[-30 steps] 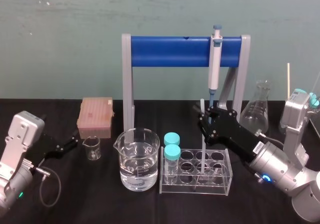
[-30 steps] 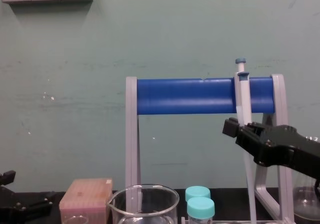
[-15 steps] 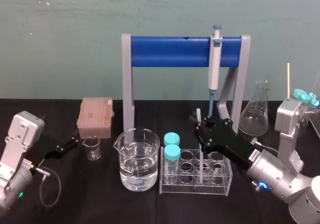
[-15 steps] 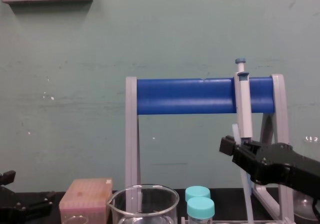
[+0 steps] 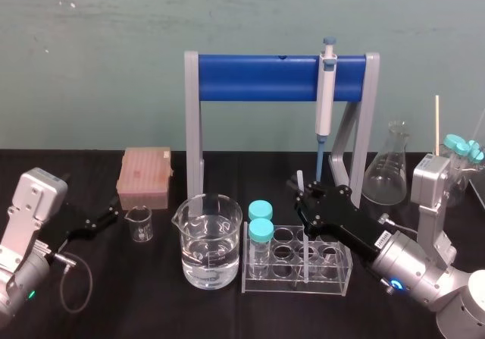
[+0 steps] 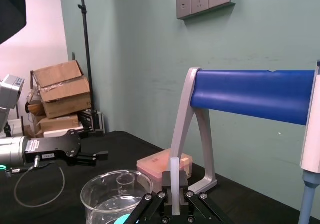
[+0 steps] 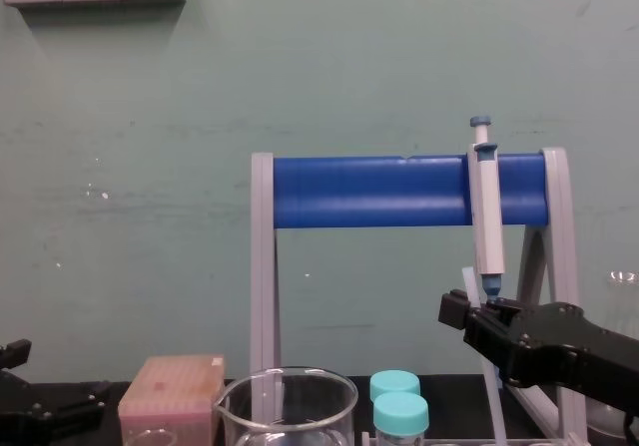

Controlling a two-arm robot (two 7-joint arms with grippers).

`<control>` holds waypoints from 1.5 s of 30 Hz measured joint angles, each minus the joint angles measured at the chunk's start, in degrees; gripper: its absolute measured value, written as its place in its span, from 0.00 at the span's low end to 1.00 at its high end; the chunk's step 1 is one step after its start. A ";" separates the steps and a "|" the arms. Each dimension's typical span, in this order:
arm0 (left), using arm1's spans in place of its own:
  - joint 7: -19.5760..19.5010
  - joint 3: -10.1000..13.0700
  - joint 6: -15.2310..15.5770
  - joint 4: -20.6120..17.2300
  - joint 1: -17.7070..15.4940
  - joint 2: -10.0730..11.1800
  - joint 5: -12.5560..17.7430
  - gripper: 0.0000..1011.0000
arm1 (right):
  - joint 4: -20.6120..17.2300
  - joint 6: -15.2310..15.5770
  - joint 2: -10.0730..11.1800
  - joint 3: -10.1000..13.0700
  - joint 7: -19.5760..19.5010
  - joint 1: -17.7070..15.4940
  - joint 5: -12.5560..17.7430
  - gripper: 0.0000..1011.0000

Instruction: Pick up the stirring rod with one hand, then place it down.

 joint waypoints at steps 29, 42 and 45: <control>0.00 0.00 0.00 0.00 0.00 0.00 0.00 0.99 | -0.13 0.00 0.04 0.10 -0.09 -0.01 0.05 0.41; 0.00 0.00 0.00 0.00 0.00 0.00 0.00 0.99 | -0.13 0.00 0.04 0.10 -0.04 -0.01 0.10 0.82; 0.00 0.00 0.00 0.00 0.00 0.00 0.00 0.99 | -0.13 0.00 0.04 0.10 -0.03 0.00 0.10 0.89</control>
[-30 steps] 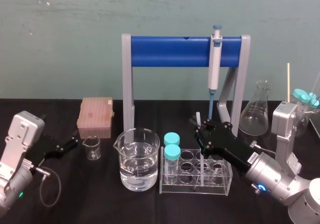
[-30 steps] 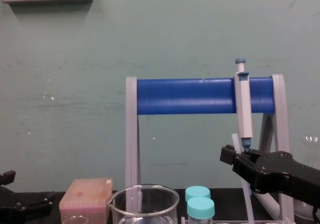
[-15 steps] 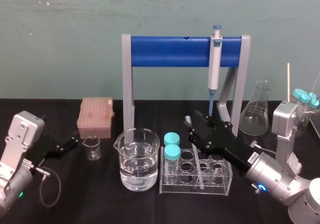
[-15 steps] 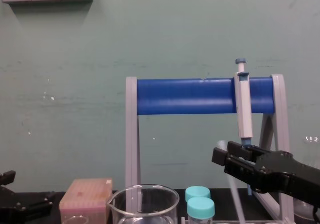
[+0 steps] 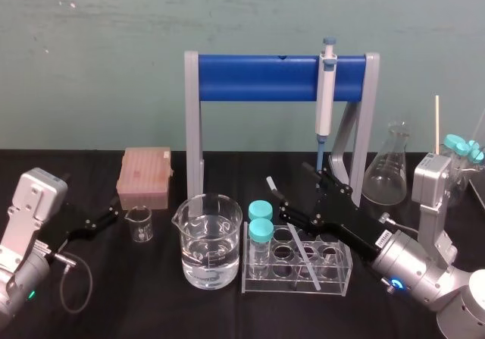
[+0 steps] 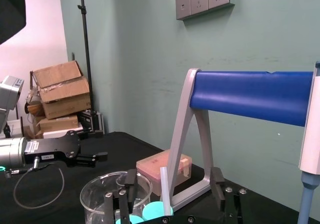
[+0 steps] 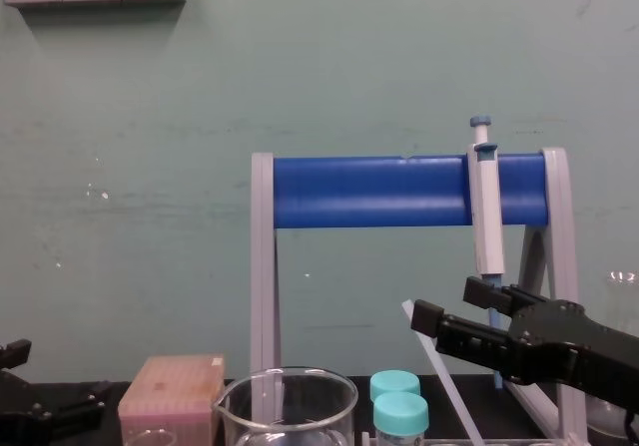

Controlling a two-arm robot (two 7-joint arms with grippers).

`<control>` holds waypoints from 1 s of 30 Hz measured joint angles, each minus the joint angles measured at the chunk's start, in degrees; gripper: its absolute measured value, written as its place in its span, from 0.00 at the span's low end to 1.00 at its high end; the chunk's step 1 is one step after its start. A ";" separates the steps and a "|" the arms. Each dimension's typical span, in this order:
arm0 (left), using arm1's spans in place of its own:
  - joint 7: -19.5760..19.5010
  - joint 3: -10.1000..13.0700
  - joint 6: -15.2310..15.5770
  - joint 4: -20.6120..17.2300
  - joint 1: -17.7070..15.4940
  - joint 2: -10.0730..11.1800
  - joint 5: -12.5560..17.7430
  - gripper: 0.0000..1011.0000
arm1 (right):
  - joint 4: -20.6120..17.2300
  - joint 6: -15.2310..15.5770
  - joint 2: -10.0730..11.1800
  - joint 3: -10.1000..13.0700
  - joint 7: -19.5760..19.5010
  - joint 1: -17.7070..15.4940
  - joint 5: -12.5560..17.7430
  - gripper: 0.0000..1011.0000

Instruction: Pick up the stirring rod with one hand, then place it down.

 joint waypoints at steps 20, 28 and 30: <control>0.00 0.00 0.00 0.00 0.00 0.00 0.00 0.99 | -10.32 11.99 6.20 7.32 -19.17 -7.95 -6.96 0.99; 0.00 0.00 0.00 0.00 0.00 0.00 0.00 0.99 | -9.20 17.66 3.80 10.00 -31.60 -8.89 -12.81 0.99; 0.00 0.00 0.00 0.00 0.00 0.00 0.00 0.99 | -8.59 18.53 3.23 10.33 -32.72 -8.81 -13.44 0.99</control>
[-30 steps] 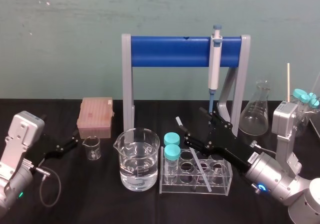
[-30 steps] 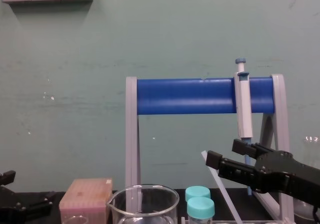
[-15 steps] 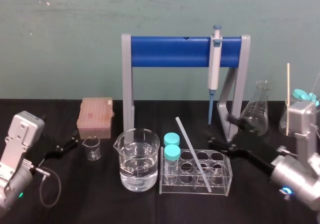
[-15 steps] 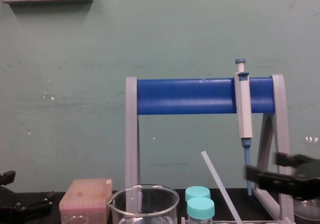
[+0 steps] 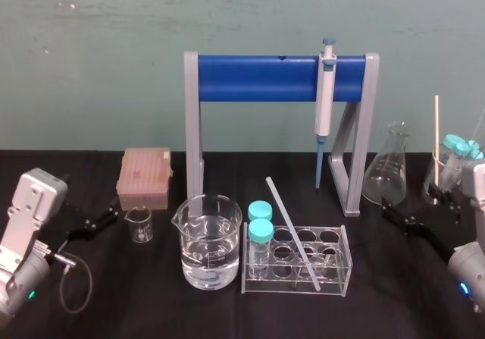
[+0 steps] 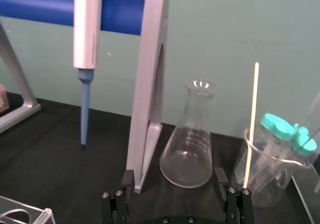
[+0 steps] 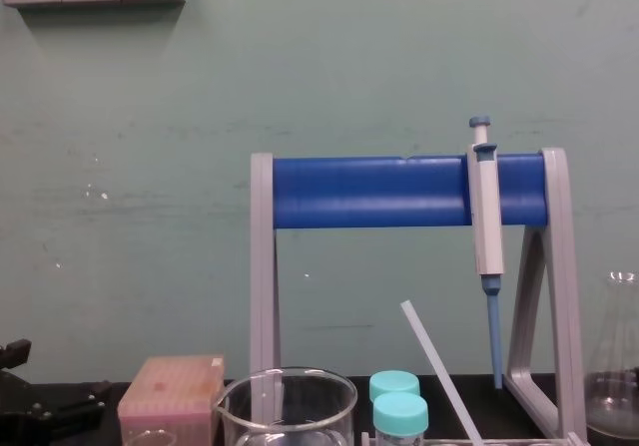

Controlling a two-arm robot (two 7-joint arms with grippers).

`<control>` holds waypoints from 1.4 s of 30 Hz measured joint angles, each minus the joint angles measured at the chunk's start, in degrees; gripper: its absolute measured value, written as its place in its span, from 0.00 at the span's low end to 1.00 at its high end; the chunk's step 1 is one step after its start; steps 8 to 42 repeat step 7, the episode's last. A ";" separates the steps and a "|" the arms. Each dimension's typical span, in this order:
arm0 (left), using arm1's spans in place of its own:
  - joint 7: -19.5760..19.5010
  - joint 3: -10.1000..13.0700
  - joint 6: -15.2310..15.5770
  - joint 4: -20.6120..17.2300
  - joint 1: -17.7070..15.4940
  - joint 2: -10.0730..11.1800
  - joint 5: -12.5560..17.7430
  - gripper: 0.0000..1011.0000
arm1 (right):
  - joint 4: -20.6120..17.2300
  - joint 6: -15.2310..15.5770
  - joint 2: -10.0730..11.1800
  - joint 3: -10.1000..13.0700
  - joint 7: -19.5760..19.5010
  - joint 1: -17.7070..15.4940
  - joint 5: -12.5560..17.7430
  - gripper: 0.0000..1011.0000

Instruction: Pick up the stirring rod with one hand, then place it down.

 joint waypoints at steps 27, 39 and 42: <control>0.00 0.00 0.00 0.00 0.00 0.00 0.00 0.99 | -0.04 -0.15 0.10 -0.11 0.26 0.05 0.15 0.99; 0.00 0.00 0.00 0.00 0.00 0.00 0.00 0.99 | -0.04 -0.15 0.10 -0.11 0.26 0.05 0.15 0.99; 0.00 0.00 0.00 0.00 0.00 0.00 0.00 0.99 | -0.04 -0.15 0.10 -0.11 0.26 0.05 0.15 0.99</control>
